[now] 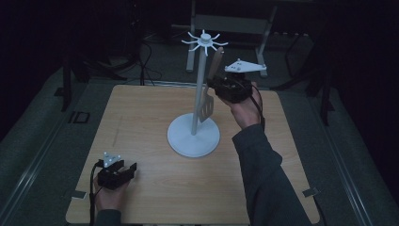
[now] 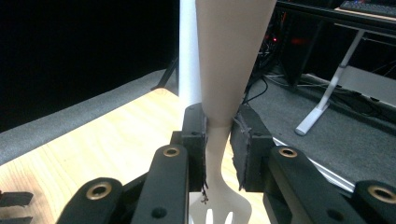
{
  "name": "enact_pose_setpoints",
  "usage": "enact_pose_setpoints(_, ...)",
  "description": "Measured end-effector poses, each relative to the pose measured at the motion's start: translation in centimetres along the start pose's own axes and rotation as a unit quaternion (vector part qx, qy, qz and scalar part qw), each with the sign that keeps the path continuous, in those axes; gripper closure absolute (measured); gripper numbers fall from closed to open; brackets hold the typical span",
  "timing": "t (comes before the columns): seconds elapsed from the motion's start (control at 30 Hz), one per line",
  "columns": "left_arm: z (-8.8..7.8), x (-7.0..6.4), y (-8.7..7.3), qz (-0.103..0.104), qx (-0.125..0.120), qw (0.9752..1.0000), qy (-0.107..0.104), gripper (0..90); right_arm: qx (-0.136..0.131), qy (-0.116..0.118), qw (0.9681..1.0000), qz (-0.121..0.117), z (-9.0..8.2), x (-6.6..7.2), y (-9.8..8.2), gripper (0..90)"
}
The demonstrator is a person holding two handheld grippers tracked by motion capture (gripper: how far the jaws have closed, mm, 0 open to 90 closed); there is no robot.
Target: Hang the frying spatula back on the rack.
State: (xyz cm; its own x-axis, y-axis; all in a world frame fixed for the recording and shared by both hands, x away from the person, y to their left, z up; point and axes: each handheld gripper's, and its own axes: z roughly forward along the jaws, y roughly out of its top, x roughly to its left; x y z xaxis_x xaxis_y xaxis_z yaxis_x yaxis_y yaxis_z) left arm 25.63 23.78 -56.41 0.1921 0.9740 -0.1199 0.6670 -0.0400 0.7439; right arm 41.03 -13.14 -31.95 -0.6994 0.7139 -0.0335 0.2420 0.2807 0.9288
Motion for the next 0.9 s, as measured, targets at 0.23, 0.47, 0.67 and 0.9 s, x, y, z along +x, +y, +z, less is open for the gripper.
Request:
enact_pose_setpoints(0.23,0.0,0.0,0.0,0.000,0.000,1.0000,0.000,44.4,0.006,0.000,1.0000,0.003,0.5,0.1,-0.1,76.1)
enact_pose_setpoints(0.47,0.0,0.0,0.0,0.001,0.001,1.0000,0.000,44.3,0.014,-0.005,0.9999,0.002,0.9,0.2,-0.1,76.0)
enact_pose_setpoints(0.67,0.0,0.0,0.0,0.001,0.001,1.0000,-0.001,44.3,0.008,-0.002,0.9999,0.005,0.9,0.1,-0.6,66.6)
enact_pose_setpoints(0.9,0.1,-0.1,0.0,0.002,0.002,1.0000,-0.001,44.3,0.011,-0.008,0.9999,0.006,0.6,0.0,-1.9,49.5)
